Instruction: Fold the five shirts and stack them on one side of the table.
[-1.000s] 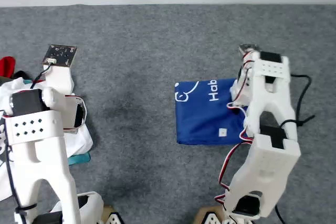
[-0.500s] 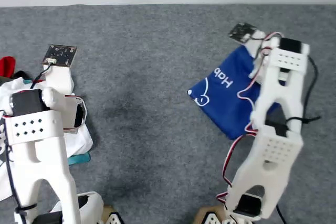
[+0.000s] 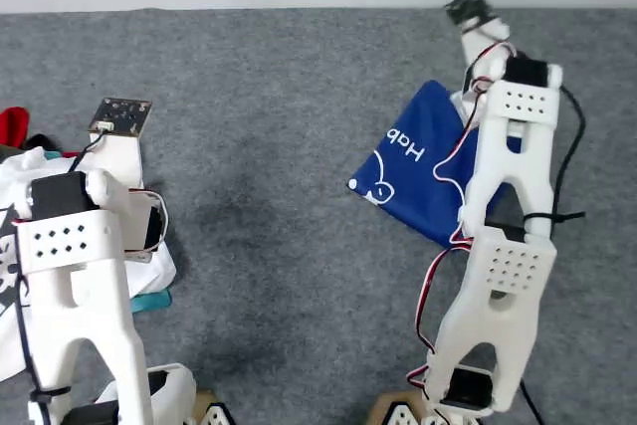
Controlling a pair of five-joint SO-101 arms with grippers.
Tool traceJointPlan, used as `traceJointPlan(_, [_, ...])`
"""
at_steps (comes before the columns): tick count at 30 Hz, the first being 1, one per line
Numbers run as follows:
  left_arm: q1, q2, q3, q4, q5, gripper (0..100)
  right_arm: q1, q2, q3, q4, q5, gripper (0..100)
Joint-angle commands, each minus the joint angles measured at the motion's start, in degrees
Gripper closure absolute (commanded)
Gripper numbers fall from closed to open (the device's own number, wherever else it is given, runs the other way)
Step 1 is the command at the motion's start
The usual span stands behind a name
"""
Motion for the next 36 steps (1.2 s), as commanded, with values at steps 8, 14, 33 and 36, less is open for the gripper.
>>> traceJointPlan(8, [0.26, -1.67, -0.31, 1.41, 0.18, 100, -1.36, -1.54, -12.66, 24.22, -27.52, 70.8])
traceJointPlan(14, [0.26, -1.67, -0.4, 1.41, 0.18, 100, -3.65, -0.22, -10.81, 24.04, -38.24, 70.7])
traceJointPlan(33, [0.26, -1.67, -0.4, 1.32, 0.18, 100, -4.18, 17.45, -10.29, 23.96, -49.23, 64.8])
traceJointPlan(36, [0.26, -1.67, -0.4, 1.32, 0.18, 100, -3.91, 20.88, -10.29, 23.52, -50.99, 64.9])
